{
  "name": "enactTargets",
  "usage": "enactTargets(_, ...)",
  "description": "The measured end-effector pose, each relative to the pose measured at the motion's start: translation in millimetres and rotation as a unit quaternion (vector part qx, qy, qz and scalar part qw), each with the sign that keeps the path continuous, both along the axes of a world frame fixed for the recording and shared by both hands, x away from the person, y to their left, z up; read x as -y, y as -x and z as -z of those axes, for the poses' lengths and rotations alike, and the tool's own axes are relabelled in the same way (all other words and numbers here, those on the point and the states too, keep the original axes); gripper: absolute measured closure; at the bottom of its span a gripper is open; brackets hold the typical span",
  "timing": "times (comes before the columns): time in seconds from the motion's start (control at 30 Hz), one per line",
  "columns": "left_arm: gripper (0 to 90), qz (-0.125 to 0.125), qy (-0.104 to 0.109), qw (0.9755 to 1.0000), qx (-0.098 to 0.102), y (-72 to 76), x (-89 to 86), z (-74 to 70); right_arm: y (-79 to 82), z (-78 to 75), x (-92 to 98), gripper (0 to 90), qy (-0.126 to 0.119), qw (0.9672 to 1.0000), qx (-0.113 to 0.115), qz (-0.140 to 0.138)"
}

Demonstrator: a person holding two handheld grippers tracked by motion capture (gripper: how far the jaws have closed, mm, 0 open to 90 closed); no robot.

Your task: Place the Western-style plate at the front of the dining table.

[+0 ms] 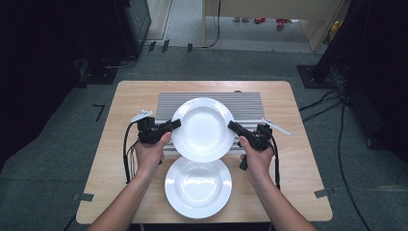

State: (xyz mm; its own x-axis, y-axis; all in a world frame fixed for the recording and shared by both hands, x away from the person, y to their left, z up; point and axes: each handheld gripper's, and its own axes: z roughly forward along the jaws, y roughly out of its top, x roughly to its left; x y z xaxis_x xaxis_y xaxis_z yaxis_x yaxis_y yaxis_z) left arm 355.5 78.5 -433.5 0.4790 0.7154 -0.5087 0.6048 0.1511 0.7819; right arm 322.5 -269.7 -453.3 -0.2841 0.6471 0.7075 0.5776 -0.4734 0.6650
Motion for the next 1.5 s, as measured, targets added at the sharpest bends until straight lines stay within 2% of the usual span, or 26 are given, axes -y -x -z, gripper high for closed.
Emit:
enactTargets(0.37,74.6,-0.005,0.004,0.9999,-0.012,-18.3,5.6,2.7,-19.4,1.9,4.4,79.6,-0.001,0.9999,-0.011,0.005)
enactTargets(0.43,75.1,-0.006,0.011,0.9998,-0.015,-21.7,6.1,3.9,-23.2,3.3,5.4,79.5,-0.001,0.9999,-0.013,0.006)
enactTargets(0.57,74.8,-0.005,0.005,0.9999,-0.015,-29.2,8.4,6.5,-31.3,5.0,7.4,79.5,-0.002,0.9998,-0.016,0.006)
enactTargets(0.77,75.1,-0.004,0.007,0.9998,-0.020,-38.7,11.3,10.9,-39.6,10.5,9.2,79.3,-0.005,0.9996,-0.024,0.014)
enactTargets(1.1,75.2,0.001,0.010,0.9986,-0.053,-61.8,17.2,26.6,-53.5,26.1,13.9,79.5,-0.012,0.9983,-0.049,0.029)
enactTargets(1.2,75.0,-0.001,0.017,0.9981,-0.060,-66.8,16.9,29.7,-58.1,26.3,13.9,79.7,-0.009,0.9982,-0.052,0.030)
enactTargets(1.27,74.9,-0.005,0.029,0.9972,-0.068,-71.9,15.5,33.8,-63.9,23.9,12.8,80.6,-0.007,0.9982,-0.049,0.033)
enactTargets(1.5,75.1,-0.011,0.031,0.9960,-0.083,-81.8,16.6,41.8,-80.4,29.0,13.3,80.7,-0.012,0.9973,-0.061,0.038)
